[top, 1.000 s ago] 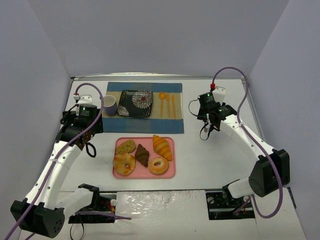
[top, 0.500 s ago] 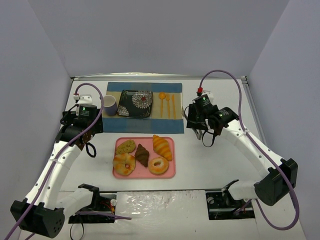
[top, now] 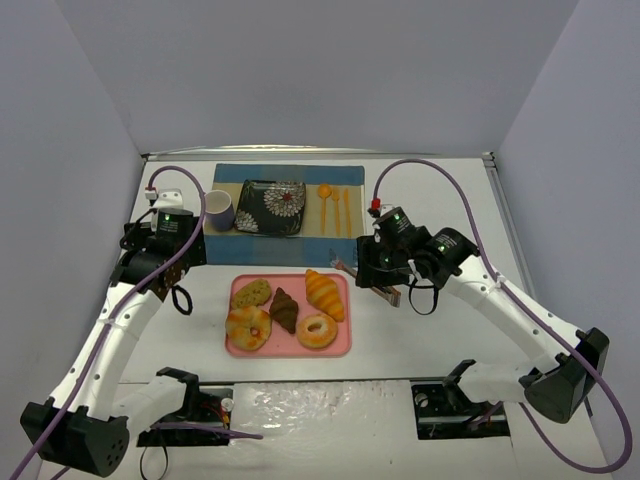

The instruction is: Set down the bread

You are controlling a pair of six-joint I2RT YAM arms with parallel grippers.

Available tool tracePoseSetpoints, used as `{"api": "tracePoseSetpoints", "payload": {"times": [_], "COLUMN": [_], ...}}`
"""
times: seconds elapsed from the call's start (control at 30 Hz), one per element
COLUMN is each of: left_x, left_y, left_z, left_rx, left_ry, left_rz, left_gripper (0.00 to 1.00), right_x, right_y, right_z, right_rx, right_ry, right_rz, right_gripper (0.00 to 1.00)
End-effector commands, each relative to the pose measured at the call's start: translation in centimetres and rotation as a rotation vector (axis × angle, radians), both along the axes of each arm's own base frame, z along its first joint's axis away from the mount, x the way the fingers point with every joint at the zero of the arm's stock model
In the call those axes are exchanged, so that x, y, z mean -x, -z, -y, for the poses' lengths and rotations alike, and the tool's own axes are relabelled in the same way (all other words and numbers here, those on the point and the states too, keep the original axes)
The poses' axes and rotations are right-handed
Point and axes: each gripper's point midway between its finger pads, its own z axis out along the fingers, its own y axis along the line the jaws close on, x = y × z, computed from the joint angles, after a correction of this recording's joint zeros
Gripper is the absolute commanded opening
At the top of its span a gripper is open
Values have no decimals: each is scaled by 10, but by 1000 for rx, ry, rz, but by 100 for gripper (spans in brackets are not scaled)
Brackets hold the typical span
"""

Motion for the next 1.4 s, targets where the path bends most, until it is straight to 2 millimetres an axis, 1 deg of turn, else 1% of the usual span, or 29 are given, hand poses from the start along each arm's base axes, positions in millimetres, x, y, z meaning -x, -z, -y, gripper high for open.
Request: {"api": "tracePoseSetpoints", "payload": {"times": [0.0,0.17,0.27,0.4,0.9,1.13,1.37], "left_x": [-4,-4,-2,-2,-2,0,2], "left_y": [-20,-21,-22,-23,-24,-23,-20], "left_z": [-1,-1,-2,-2,-1,-2,-2], "left_rx": [25,26,28,28,30,27,32], "left_ry": [-21,-22,-22,-23,-21,-22,-23], "left_rz": [80,83,85,86,91,86,82], "left_gripper": [97,97,97,97,97,97,97], "right_x": [20,31,31,34,33,34,36], "right_y": [-8,0,8,16,32,33,29], "right_z": [-8,-14,-13,-17,-35,-46,-54], "right_rx": [-29,3,29,58,119,114,100], "right_ry": [-54,-78,-78,-90,-102,-130,-147], "right_rz": [-17,-21,-24,-39,-34,-36,-33], "right_gripper": [49,50,50,51,52,55,56]}}
